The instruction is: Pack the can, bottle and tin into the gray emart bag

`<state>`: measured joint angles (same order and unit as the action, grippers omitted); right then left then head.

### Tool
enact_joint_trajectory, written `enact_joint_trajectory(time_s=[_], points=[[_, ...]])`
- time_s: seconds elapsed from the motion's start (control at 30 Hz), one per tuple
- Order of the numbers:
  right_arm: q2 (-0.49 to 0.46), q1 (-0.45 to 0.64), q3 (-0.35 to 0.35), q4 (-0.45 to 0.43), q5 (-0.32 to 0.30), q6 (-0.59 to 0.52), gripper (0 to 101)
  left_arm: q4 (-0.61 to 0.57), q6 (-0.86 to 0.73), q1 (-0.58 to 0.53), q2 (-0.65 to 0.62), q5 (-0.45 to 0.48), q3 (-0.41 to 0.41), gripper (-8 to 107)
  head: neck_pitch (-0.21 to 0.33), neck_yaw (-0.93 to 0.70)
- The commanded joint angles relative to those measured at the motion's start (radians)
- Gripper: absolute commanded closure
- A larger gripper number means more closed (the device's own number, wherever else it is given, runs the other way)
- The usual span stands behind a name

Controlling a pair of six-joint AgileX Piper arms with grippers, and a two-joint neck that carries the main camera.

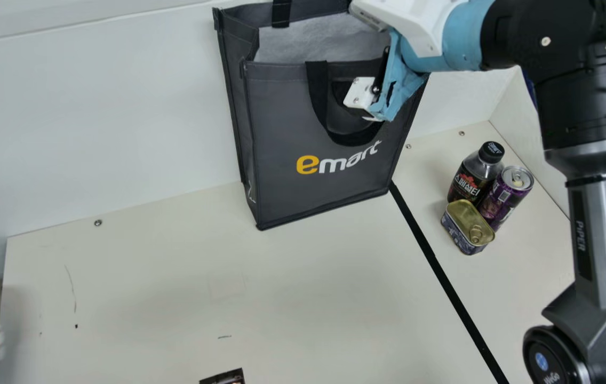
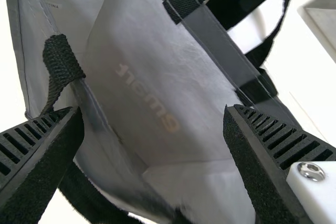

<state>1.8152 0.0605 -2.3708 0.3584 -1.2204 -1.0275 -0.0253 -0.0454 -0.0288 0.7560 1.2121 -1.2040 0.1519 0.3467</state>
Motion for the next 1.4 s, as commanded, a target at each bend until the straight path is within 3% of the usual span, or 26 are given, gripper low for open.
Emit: enact_joint_trajectory(time_s=[0.0, 0.4, 0.87, 1.37], points=[[0.015, -0.004, -0.008, -0.001, 0.000, -0.008, 11, 0.000, 0.000, 0.000, 0.000, 0.000, 0.000, 9, 0.023, 0.002], [0.081, -0.026, -0.018, -0.004, 0.000, -0.057, 11, 0.000, 0.000, 0.000, 0.000, 0.000, 0.000, 9, 0.023, 0.002], [0.096, -0.026, 0.022, 0.028, 0.000, -0.088, 101, 0.000, 0.000, 0.000, 0.000, 0.000, 0.000, 9, 0.023, 0.002], [0.035, -0.066, 0.048, -0.001, 0.000, -0.058, 101, 0.000, 0.000, 0.000, 0.000, 0.000, 0.000, 9, 0.023, 0.002]])
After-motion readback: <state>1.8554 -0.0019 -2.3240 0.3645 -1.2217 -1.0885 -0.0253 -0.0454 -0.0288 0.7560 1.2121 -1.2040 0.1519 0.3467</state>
